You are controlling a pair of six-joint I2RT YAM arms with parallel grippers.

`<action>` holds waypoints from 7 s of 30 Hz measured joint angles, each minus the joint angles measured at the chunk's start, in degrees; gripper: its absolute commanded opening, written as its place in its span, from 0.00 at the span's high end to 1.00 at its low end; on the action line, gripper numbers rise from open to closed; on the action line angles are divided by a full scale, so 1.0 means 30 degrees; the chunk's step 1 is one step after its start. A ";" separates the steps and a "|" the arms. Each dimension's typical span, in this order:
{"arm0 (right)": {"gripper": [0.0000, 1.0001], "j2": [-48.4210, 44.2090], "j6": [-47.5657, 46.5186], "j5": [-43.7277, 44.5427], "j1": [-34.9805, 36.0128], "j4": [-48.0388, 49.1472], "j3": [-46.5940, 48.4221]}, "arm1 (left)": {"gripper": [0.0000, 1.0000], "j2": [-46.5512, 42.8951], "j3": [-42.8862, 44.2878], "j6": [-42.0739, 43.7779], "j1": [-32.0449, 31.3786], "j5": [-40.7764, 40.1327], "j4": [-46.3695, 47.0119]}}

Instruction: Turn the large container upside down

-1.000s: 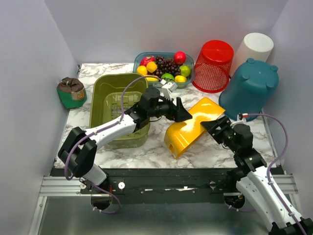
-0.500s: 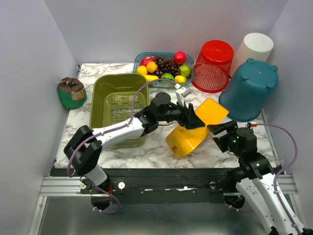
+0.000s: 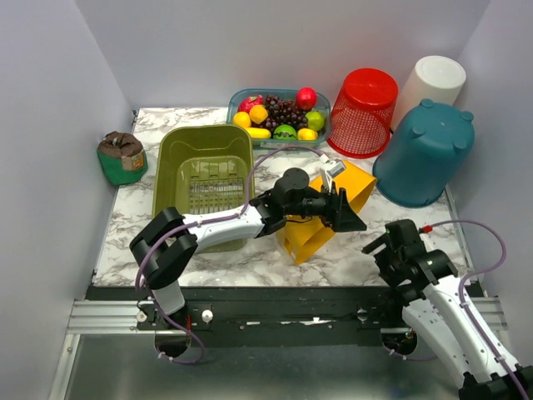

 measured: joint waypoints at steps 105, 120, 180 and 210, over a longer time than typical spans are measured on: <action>0.99 1.0841 -0.3541 -1.3799 0.4772 4.2541 -0.5872 | 0.15 -1.1591 -0.3009 0.3810 0.8597 -0.7475 -1.0630; 0.97 0.9333 0.1086 -1.2939 0.1450 4.6184 -0.7774 | 0.16 -1.0586 -0.3439 0.2892 0.8604 -0.5836 -0.8947; 0.59 -1.0564 0.2980 -0.3963 0.1005 2.1092 -0.5632 | 0.26 -0.2637 -0.0699 0.5887 0.1676 -0.2659 -0.6069; 0.96 1.5970 -1.1438 -0.8160 0.3337 1.8003 1.4156 | 0.25 -1.2633 -0.1625 0.6783 0.6652 -1.1540 -1.2786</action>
